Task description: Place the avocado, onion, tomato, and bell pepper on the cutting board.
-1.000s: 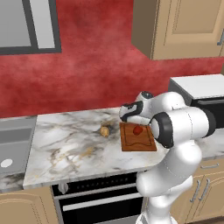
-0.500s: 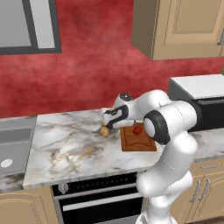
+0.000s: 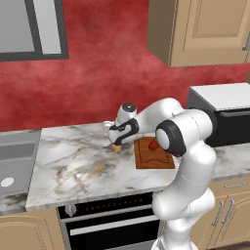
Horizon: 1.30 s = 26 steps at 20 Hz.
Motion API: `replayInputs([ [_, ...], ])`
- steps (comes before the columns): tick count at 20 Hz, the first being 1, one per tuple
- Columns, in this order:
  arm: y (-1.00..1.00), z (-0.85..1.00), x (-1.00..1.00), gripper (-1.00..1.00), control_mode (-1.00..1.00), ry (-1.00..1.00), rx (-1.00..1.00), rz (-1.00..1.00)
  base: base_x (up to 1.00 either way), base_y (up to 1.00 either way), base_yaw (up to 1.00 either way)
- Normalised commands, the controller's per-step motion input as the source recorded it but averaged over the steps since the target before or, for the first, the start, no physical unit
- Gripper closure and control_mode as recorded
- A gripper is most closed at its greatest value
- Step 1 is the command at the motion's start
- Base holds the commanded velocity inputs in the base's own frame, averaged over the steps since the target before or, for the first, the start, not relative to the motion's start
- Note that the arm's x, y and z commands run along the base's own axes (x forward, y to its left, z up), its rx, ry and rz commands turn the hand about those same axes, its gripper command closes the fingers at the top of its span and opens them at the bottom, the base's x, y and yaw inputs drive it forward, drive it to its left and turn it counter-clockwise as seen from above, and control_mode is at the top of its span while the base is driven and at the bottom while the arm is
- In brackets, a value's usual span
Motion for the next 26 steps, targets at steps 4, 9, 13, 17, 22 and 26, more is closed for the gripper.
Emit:
replayInputs([
  [4, 0.00, -0.06, 0.00, -1.00, -1.00, 0.00, -0.05, 0.02, 0.00, 0.00, 0.00],
  [9, 0.00, -0.14, -0.12, -1.00, -1.00, 0.00, -0.05, 0.06, 0.00, 0.00, 0.00],
  [13, 0.05, -0.13, -0.13, -1.00, -1.00, 0.00, -0.01, 0.05, 0.00, 0.00, 0.00],
  [17, 0.04, -0.03, -0.03, -1.00, -1.00, 0.00, 0.00, 0.01, 0.00, 0.00, 0.00],
  [22, 0.00, -0.14, -0.07, -1.00, -1.00, 0.00, -0.03, 0.00, 0.00, 0.00, 0.00],
  [26, 0.00, -0.21, -0.07, -1.00, -1.00, 0.00, -0.05, 0.00, 0.00, 0.00, 0.00],
])
